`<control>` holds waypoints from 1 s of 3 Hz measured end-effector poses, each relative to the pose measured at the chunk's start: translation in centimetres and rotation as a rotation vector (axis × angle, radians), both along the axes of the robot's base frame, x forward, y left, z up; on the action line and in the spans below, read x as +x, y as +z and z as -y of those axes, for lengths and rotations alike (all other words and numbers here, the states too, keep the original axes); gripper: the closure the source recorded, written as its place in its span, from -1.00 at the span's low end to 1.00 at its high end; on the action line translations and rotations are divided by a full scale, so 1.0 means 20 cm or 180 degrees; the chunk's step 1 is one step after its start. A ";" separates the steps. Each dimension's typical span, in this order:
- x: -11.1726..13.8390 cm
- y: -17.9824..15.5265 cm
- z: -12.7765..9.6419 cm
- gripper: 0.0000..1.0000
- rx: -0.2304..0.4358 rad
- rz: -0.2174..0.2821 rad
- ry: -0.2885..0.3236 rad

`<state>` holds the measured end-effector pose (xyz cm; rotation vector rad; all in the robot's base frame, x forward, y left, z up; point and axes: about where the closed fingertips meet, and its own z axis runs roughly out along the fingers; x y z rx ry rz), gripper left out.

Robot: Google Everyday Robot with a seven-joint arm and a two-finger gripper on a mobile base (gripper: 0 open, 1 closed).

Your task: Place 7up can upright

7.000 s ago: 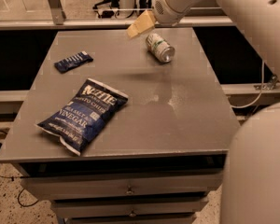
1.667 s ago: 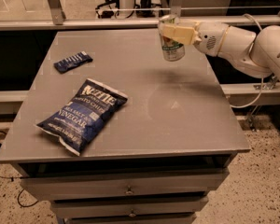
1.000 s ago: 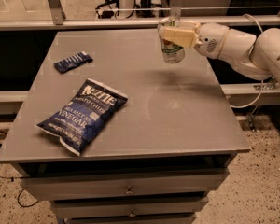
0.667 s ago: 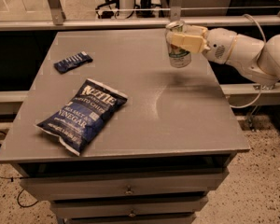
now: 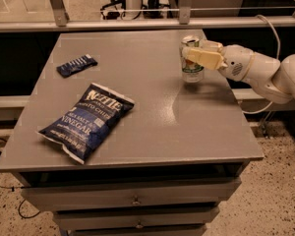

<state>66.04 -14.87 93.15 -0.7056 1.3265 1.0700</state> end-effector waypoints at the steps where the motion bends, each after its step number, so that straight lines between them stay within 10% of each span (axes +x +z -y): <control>1: -0.03 -0.04 0.01 0.68 0.0073 0.0037 0.0082; 3: -0.08 -0.11 0.03 -0.25 0.0018 0.0103 0.0216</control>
Offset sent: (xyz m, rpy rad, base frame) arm -0.0190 -0.0128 -0.0274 0.0026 -0.0478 0.0809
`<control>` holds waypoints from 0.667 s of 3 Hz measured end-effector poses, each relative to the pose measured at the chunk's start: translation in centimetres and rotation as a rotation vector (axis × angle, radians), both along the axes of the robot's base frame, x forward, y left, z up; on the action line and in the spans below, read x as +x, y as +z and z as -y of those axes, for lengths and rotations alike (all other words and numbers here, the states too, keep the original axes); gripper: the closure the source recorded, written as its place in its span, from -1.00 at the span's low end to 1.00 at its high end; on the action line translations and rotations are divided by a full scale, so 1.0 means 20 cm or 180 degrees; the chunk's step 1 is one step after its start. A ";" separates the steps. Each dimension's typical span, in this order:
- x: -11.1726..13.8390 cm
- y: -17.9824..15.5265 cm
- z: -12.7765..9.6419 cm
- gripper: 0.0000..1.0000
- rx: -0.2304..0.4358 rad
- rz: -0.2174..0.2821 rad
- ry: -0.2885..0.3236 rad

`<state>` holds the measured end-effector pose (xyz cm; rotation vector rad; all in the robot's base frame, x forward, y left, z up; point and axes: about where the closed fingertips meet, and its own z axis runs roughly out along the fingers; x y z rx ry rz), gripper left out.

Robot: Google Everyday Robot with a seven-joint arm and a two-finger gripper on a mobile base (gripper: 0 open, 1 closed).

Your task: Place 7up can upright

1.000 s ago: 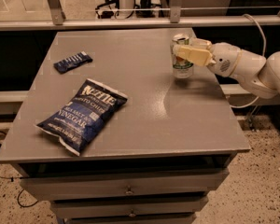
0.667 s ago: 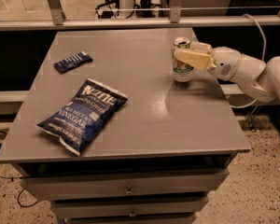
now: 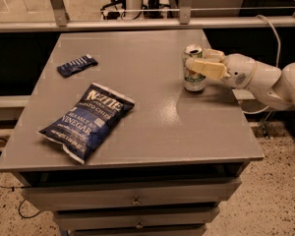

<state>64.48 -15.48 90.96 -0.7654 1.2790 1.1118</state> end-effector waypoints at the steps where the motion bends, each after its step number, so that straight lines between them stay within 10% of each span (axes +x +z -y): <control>1: -0.01 -0.02 0.02 -0.84 -0.0038 -0.0013 0.0006; 2: -0.02 -0.03 0.04 -1.00 -0.0067 -0.0025 -0.0011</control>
Offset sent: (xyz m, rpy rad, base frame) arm -0.0071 -0.0229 -0.0091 -0.0377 0.0171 -0.0250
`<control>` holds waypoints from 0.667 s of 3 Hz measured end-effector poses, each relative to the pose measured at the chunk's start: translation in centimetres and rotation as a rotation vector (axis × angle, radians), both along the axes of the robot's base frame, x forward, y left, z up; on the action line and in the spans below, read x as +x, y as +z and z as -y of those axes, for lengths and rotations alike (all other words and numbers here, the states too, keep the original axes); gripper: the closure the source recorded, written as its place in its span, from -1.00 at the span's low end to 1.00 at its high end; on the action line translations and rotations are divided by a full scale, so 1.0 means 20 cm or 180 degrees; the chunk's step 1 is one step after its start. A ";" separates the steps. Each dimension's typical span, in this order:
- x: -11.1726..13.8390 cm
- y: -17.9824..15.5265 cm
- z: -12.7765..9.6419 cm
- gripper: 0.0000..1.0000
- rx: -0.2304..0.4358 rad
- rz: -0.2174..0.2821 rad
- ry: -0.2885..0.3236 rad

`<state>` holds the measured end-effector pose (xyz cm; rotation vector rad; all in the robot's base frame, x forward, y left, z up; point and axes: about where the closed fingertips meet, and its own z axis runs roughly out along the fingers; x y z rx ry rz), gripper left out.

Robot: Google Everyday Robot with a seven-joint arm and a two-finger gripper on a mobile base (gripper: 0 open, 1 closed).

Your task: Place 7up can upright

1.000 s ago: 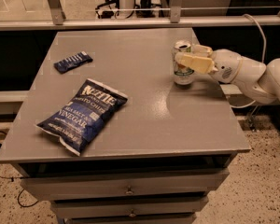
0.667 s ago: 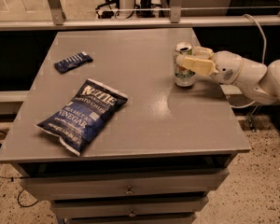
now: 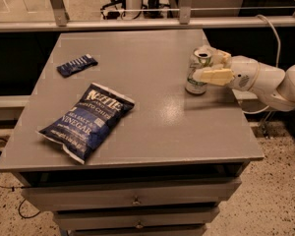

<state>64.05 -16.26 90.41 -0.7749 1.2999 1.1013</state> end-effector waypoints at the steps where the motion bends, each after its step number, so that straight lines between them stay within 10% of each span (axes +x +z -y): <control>1: -0.02 0.03 0.08 -1.00 -0.0110 -0.0003 -0.0074; 2: -0.04 0.13 0.26 -1.00 -0.0400 0.0028 -0.0188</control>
Offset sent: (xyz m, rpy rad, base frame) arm -0.0119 -0.0917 0.0380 -0.1853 -0.0201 -0.1101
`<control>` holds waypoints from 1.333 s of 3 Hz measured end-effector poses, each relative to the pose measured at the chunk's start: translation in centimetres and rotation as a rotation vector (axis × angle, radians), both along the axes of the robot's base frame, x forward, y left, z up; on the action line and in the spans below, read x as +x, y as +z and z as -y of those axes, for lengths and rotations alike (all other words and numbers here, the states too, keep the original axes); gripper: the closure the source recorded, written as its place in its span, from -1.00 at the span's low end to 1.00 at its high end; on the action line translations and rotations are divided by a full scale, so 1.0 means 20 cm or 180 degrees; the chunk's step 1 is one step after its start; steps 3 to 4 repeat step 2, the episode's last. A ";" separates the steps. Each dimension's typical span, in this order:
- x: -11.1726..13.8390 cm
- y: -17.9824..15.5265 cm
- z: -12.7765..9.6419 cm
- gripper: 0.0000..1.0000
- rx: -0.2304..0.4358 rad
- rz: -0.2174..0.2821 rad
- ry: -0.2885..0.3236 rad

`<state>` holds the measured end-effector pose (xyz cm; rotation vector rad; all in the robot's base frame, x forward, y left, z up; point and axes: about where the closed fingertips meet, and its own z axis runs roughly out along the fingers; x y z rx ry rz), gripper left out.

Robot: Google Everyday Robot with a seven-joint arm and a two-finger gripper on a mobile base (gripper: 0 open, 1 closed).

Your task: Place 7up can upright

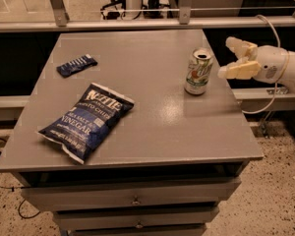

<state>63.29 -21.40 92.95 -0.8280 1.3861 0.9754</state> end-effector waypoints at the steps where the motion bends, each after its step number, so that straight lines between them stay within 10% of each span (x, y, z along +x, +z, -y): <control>1: -0.01 0.11 0.14 -1.00 -0.0210 0.0048 -0.0042; 4: -0.01 0.14 0.17 -1.00 -0.0242 0.0080 -0.0057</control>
Offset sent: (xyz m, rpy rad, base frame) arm -0.0026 -0.0273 0.0216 -0.0660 -0.0150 -0.0132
